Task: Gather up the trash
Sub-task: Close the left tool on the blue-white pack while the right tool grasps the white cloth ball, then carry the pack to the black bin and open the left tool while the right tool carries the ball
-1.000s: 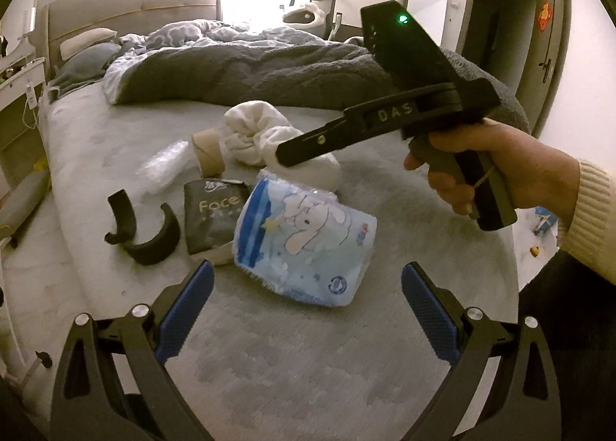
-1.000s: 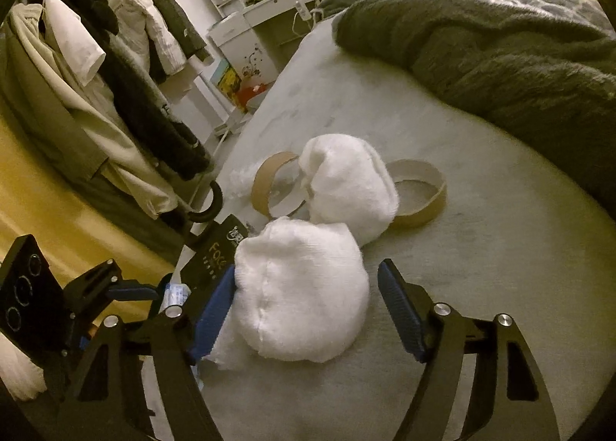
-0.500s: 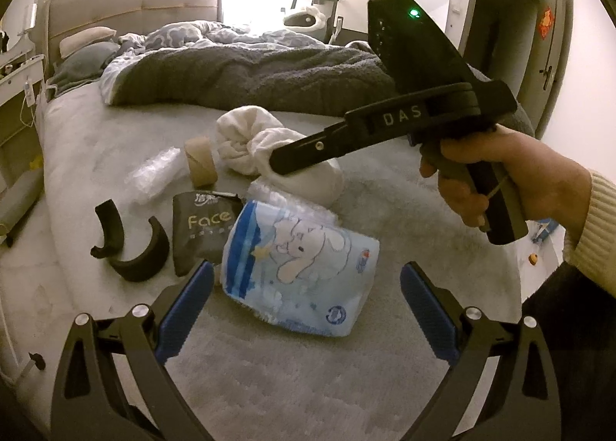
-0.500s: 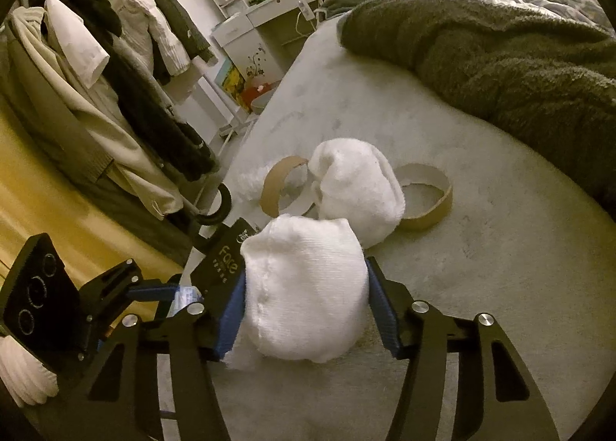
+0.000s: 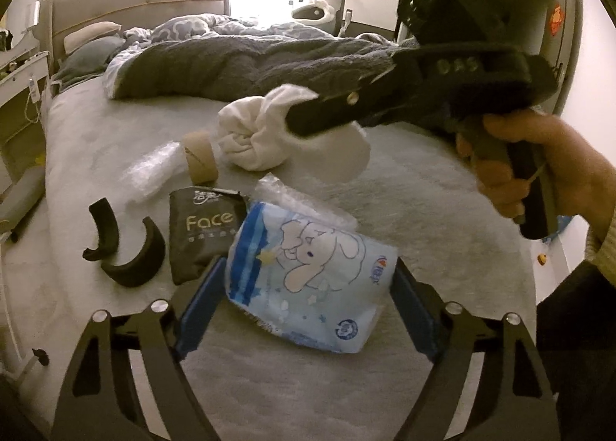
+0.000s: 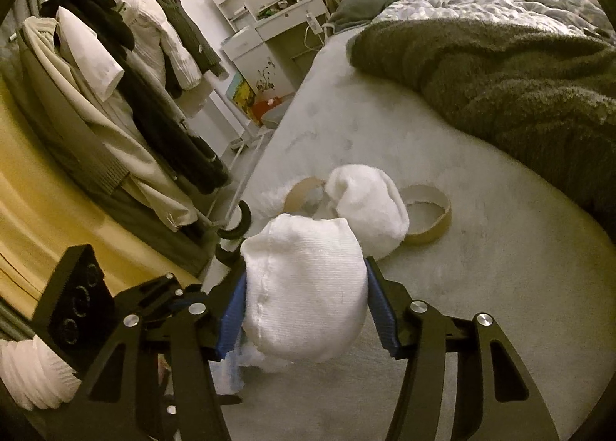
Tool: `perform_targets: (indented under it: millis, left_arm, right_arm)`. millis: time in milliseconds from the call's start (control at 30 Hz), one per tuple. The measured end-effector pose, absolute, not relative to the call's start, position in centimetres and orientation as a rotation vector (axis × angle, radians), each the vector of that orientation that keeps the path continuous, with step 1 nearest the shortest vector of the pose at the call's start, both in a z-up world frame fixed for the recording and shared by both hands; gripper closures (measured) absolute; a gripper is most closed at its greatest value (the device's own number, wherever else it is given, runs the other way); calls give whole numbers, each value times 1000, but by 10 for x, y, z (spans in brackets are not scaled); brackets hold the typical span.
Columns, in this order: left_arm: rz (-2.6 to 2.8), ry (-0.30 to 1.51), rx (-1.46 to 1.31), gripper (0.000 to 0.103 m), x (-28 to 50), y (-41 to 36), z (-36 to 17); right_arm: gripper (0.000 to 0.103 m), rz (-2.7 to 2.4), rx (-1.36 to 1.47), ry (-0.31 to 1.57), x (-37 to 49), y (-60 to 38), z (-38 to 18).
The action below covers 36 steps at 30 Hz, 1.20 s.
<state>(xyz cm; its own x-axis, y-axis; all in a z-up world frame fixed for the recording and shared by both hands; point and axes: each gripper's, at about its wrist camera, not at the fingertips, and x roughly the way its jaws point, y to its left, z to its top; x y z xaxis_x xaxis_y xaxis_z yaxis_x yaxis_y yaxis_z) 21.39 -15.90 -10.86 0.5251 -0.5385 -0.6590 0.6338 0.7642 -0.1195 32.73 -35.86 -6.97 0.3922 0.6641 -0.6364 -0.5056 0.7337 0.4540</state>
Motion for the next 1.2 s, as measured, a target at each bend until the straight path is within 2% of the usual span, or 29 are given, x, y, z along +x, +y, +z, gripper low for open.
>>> perform_targets:
  millis: [200, 600, 900, 1200]
  left_arm:
    - [-703, 733, 164, 23, 210, -160, -106]
    - [-652, 673, 108, 23, 198, -126, -77]
    - [-479, 665, 67, 23, 200, -72, -69]
    - [-276, 746, -2, 23, 206, -8, -79]
  right_arm:
    - [45, 759, 200, 873, 326, -350, -59]
    - [45, 780, 202, 818, 324, -329, -38]
    - [45, 804, 187, 812, 331, -286, -36]
    - [45, 858, 152, 804, 329, -233, -31]
